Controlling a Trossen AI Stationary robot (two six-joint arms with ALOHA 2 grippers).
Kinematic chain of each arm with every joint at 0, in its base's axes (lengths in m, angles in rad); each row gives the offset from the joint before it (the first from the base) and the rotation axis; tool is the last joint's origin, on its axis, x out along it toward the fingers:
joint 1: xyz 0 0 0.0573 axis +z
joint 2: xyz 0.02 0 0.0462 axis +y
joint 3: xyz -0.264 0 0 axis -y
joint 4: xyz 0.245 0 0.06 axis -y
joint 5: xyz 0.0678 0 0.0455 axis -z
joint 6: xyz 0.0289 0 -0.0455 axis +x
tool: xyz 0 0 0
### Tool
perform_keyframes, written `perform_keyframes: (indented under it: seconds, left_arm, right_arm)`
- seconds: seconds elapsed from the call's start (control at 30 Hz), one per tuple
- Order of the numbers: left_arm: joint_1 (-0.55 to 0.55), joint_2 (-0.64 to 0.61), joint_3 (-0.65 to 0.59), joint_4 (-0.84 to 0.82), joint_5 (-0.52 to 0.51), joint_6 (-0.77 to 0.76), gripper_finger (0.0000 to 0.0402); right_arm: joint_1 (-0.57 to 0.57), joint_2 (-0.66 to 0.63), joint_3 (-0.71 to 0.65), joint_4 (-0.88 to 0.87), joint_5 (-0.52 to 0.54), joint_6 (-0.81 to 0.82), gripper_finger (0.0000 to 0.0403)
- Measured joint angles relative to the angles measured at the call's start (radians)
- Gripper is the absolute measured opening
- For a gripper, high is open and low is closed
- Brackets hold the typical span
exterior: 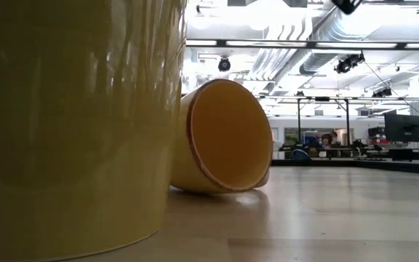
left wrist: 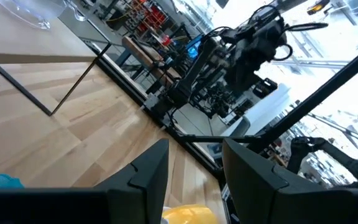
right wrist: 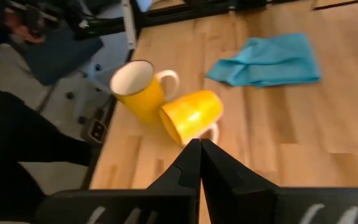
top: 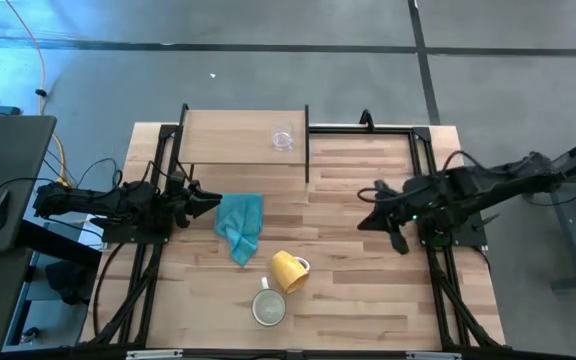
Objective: Stack small to large cups/mugs on shelf
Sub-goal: Put the yellow mug on the shelf
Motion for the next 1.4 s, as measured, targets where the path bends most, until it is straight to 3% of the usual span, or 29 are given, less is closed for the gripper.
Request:
perform_keyframes:
  seconds: [0.3, 0.53, 0.8, 1.0, 1.2, 1.4]
  left_arm:
    - [0.000, 0.000, 0.000, -0.008, 0.001, 0.000, 0.0138]
    - [0.000, 0.000, 0.000, -0.008, 0.003, 0.000, 0.0138]
    - [0.000, 0.000, 0.000, -0.009, 0.026, -0.001, 0.0138]
    - [0.000, 0.000, 0.000, -0.030, 0.037, -0.001, 0.0138]
    - [0.000, 0.000, 0.000, -0.030, 0.058, -0.001, 0.0138]
    - [0.000, 0.000, 0.000, -0.030, 0.064, -0.001, 0.0138]
  right_arm:
    - [0.071, 0.102, -0.155, 0.212, -0.108, 0.026, 0.0001]
    - [0.115, 0.258, -0.166, 0.346, -0.122, 0.003, 0.0018]
    - [0.166, 0.417, -0.157, 0.430, 0.041, -0.003, 0.0034]
    - [0.211, 0.533, -0.099, 0.438, 0.198, -0.025, 0.0070]
    - [0.234, 0.644, -0.027, 0.434, 0.234, 0.014, 0.0109]
    - [0.237, 0.717, 0.024, 0.434, 0.273, 0.074, 0.0120]
